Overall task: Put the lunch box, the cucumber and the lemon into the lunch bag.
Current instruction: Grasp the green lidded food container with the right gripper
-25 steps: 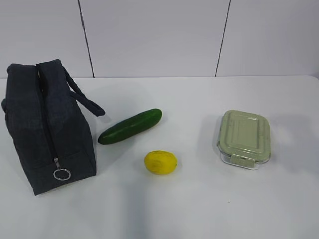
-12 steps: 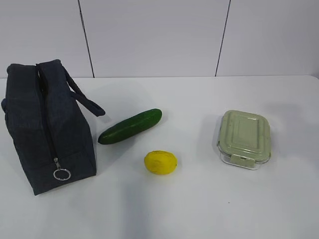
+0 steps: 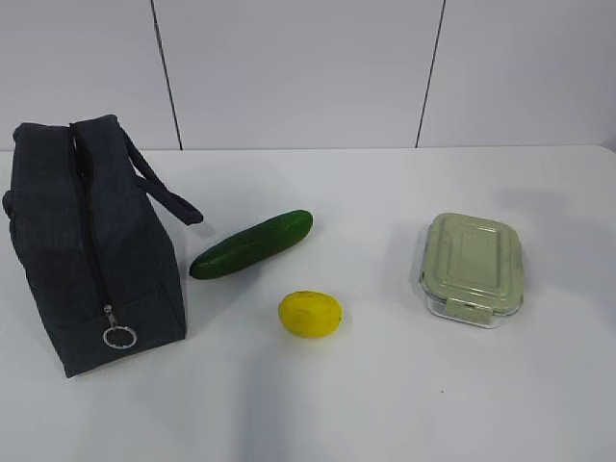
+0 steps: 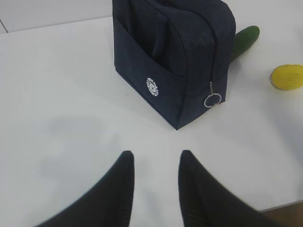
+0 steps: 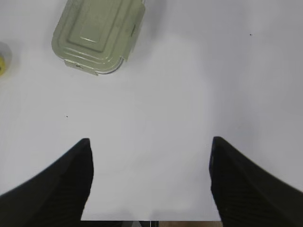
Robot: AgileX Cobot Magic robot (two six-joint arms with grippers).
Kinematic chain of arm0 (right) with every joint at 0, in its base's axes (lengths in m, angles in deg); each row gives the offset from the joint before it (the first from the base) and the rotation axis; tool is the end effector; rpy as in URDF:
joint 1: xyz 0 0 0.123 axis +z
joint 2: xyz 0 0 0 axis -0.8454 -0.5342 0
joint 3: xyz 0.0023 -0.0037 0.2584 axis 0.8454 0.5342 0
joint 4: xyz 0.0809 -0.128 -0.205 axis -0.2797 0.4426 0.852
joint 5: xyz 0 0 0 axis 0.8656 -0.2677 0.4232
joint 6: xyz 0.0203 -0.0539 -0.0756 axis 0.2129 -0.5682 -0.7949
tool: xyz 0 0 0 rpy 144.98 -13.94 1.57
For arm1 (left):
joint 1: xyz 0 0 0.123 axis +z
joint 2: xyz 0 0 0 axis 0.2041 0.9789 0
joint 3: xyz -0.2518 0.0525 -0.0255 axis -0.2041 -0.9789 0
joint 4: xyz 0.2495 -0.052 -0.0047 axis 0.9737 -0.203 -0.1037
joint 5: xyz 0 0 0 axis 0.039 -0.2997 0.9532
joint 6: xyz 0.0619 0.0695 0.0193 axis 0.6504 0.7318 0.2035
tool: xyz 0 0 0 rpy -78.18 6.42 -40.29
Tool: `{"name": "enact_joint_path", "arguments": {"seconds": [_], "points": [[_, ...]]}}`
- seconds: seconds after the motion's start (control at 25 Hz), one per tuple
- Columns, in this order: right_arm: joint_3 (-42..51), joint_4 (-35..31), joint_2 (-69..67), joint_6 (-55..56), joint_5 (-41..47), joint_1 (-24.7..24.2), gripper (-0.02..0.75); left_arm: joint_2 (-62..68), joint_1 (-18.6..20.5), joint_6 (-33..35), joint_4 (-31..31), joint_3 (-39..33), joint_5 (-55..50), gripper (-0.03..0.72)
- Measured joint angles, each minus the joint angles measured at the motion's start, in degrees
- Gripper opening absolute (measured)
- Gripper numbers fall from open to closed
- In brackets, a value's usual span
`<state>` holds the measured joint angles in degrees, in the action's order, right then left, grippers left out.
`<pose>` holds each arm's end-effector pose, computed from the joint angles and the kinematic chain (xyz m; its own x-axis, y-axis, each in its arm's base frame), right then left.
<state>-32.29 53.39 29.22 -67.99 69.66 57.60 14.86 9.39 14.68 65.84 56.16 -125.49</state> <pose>0.1806 0.0004 0.3055 -0.8459 0.0268 -0.5327 0.0188 0.9996 0.0204 0.0226 -0.0121 0.2852 -0.4491 0.0985 -0.8880 0.1822 0.9831 0.0169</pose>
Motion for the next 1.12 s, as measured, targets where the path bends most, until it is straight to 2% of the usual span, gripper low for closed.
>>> {"name": "enact_joint_path", "arguments": {"seconds": [1.12], "points": [[0.0,0.5,-7.3,0.1,-3.1,0.0,0.578,0.0,0.0,0.0,0.0,0.0,0.0,0.235]]}}
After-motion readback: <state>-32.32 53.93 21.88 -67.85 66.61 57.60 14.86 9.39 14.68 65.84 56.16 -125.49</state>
